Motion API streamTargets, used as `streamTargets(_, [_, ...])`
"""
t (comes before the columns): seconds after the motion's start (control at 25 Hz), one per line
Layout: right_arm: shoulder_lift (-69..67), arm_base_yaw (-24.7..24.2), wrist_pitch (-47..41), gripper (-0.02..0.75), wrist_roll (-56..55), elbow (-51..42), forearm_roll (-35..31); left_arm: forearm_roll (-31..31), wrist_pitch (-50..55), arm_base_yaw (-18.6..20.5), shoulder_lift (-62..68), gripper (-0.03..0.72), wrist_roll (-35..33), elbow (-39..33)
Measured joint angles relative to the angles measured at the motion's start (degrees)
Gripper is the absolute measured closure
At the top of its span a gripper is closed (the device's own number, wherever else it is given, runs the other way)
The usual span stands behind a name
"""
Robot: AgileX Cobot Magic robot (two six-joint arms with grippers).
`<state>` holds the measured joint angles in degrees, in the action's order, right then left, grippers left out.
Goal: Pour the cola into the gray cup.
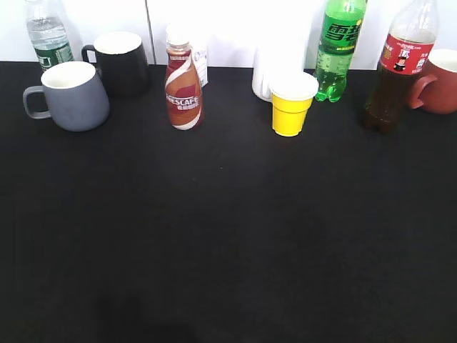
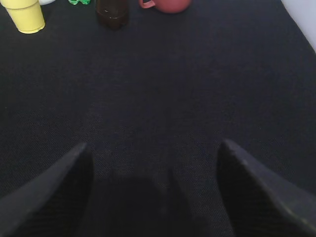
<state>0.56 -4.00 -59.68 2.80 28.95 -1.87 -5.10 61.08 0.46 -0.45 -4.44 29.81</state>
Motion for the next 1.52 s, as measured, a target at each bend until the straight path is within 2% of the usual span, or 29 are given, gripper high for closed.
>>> streamTargets(1.08, [0.0, 0.0, 0.0, 0.146, 0.0, 0.0, 0.0, 0.0, -0.3, 0.0, 0.0, 0.45, 0.0, 0.2])
streamTargets(1.16, [0.0, 0.0, 0.0, 0.146, 0.0, 0.0, 0.0, 0.0, -12.2, 0.0, 0.0, 0.45, 0.0, 4.2])
streamTargets(1.28, [0.0, 0.0, 0.0, 0.146, 0.0, 0.0, 0.0, 0.0, -32.0, 0.0, 2.7, 0.45, 0.0, 4.8])
streamTargets(1.44, [0.0, 0.0, 0.0, 0.146, 0.0, 0.0, 0.0, 0.7, -47.1, -0.2, 16.5, 0.45, 0.0, 4.8])
streamTargets(1.52, [0.0, 0.0, 0.0, 0.146, 0.0, 0.0, 0.0, 0.5, -63.2, -0.2, 26.3, 0.45, 0.0, 2.5])
